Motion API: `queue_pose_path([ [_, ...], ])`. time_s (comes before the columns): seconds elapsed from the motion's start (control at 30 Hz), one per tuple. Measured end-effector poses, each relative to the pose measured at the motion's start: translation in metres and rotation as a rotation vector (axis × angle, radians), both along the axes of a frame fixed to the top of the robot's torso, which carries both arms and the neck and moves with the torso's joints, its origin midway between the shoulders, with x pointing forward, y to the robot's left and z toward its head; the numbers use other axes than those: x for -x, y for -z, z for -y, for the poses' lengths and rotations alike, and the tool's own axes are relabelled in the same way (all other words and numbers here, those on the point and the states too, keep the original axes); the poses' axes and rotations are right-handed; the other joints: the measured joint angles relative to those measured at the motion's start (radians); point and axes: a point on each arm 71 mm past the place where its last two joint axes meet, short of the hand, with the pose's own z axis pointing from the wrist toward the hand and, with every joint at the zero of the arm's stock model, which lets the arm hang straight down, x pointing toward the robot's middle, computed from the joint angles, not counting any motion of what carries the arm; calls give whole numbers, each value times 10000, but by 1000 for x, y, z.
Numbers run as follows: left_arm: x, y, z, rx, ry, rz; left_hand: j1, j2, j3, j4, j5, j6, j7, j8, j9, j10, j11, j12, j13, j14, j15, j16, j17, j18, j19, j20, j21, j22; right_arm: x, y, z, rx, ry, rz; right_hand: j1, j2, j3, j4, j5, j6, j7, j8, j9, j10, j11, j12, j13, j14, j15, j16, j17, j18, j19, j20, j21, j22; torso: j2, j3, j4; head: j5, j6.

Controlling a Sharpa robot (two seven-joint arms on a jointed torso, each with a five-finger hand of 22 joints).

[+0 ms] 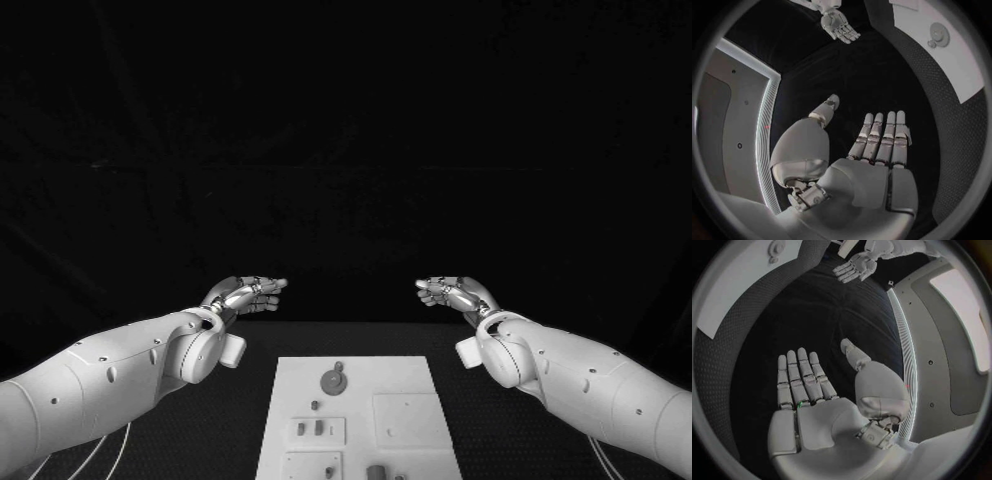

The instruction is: Assemble the parts on the task board

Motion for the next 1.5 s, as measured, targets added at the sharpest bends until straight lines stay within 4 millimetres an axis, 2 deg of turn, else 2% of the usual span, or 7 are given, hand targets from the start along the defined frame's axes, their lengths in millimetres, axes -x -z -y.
queue_pose_path([
  [0.17, -1, 0, 0, 161, -20, 25, -693, -143, -325, 424, -41, -146, -57, 1, 81, -88, -17, 0, -104, -130, 39, 0, 0, 1, -124, 16, 0, -69, 1, 2, -4, -276, -294, -113, -534, 118, -355, 244, 0, -203, -43, -40, -16, -107, -3, -269, -309, -193, 53, -180, -102, 0, -402, 50, -151, 48, -1, 42, -10, 15, 166],
  [0.3, 0, 1, 0, 165, -26, -11, -4054, 486, -1941, 863, -271, -2591, -546, -916, -1710, -3045, -570, -248, -491, -2595, -710, -741, -2052, 2, -2528, -446, -263, -2923, 2, 3, -5, -272, -297, -149, -3551, 193, -2150, 1093, -168, -3054, -727, -426, -2476, -3394, -725, -785, -1452, -2534, -726, -1781, -1650, -308, -1979, -693, -1090, -1431, 0, 48, -15, 18, 149],
  [0.43, 6, 6, 6, 313, 55, -106, -6428, 1013, -3121, 1123, -372, -4339, -915, -1589, -3048, -5177, -963, -442, -766, -4368, -1260, -1257, -3579, 2, -4266, -782, -457, -5019, 6, 2, -9, -363, -392, -143, -5644, 278, -3389, 1697, -272, -5040, -1295, -683, -4226, -5711, -1257, -1104, -2236, -4182, -1318, -2894, -2748, -468, -3059, -1238, -1719, -5469, -39, 54, -35, 18, 19],
  [0.63, 30, 18, 33, 925, 271, -242, -8071, 1361, -3936, 1299, -486, -5541, -1174, -2052, -3971, -6640, -1238, -534, -955, -5586, -1644, -1614, -4631, 4, -5458, -1016, -550, -6470, 23, 3, -25, -774, -603, -173, -7116, 324, -4258, 2132, -353, -6442, -1692, -825, -5462, -7353, -1630, -1319, -2793, -5338, -1711, -3681, -3527, -615, -3809, -1635, -2168, -8958, -209, 105, -139, 12, -500],
  [0.8, 60, 25, 59, 1620, 203, -212, -8588, 1479, -4185, 1372, -488, -5899, -1282, -2179, -4267, -7117, -1323, -581, -1016, -5969, -1772, -1706, -4973, 6, -5830, -1110, -583, -6934, 46, 1, -40, -1372, -584, -173, -7568, 332, -4505, 2284, -396, -6851, -1832, -876, -5851, -7862, -1754, -1353, -2966, -5679, -1863, -3910, -3772, -617, -4031, -1754, -2282, -10058, -404, 164, -265, 12, -985],
  [0.93, 83, 27, 76, 2076, -87, -112, -8943, 1561, -4362, 1396, -537, -6177, -1316, -2282, -4477, -7431, -1391, -581, -1049, -6251, -1856, -1784, -5222, 6, -6108, -1145, -635, -7276, 67, -1, -52, -1899, -371, -240, -7716, 336, -4601, 2338, -396, -6980, -1877, -913, -5998, -8019, -1806, -1400, -3033, -5793, -1887, -3976, -3860, -615, -4105, -1791, -2336, -10480, -504, 195, -324, 12, -1202],
  [1.5, 110, 24, 84, 2300, -1573, 386, -8943, 1561, -4360, 1394, -537, -6177, -1316, -2282, -4486, -7431, -1391, -581, -1053, -6251, -1856, -1784, -5224, 6, -6108, -1145, -635, -7286, 119, -6, -67, -2926, 1230, -653, -7889, 343, -4710, 2365, -396, -7186, -1919, -913, -6150, -8235, -1842, -1400, -3096, -5946, -1946, -4086, -3956, -615, -4207, -1825, -2381, -10924, -580, 218, -377, 12, -1301],
])
